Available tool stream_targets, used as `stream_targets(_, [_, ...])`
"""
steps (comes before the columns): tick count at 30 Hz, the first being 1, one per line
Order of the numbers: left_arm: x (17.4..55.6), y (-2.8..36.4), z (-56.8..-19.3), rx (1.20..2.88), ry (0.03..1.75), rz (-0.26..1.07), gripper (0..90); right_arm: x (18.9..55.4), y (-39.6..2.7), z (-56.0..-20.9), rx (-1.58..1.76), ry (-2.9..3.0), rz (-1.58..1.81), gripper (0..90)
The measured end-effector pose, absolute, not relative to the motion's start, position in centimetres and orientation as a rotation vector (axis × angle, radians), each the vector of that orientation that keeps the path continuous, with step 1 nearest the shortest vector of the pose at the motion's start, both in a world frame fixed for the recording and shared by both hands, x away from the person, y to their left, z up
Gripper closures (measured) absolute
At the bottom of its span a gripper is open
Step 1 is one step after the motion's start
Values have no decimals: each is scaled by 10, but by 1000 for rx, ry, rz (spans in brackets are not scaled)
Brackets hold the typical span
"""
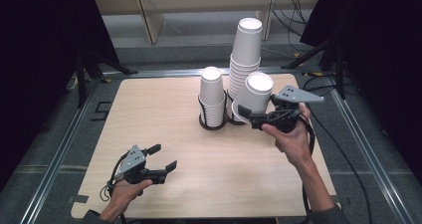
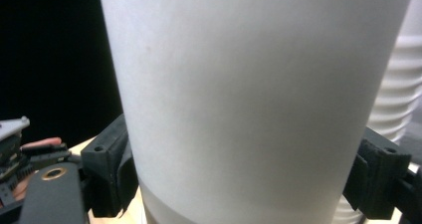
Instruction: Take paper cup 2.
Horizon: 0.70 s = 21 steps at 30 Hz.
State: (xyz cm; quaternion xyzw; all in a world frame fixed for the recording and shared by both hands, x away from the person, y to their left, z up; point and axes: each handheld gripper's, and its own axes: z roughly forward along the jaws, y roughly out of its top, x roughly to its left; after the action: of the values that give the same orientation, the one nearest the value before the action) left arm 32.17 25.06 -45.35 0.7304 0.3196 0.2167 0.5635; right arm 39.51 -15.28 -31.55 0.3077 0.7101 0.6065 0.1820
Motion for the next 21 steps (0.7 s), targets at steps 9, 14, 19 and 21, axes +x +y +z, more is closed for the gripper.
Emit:
stream_targets(9, [320, 247, -454, 1702, 740, 478, 146, 395, -122, -353, 812, 2120, 1775, 174])
stream_targets(14, [319, 246, -453, 1717, 718, 472, 146, 394, -104, -367, 765, 2172, 1792, 175])
stream_targets(19, [318, 245, -452, 1711, 698, 458, 146, 390, -87, -376, 740, 2232, 1801, 175])
stream_targets(21, [317, 244, -452, 1712, 686, 452, 146, 390, -82, -379, 720, 2243, 1815, 175])
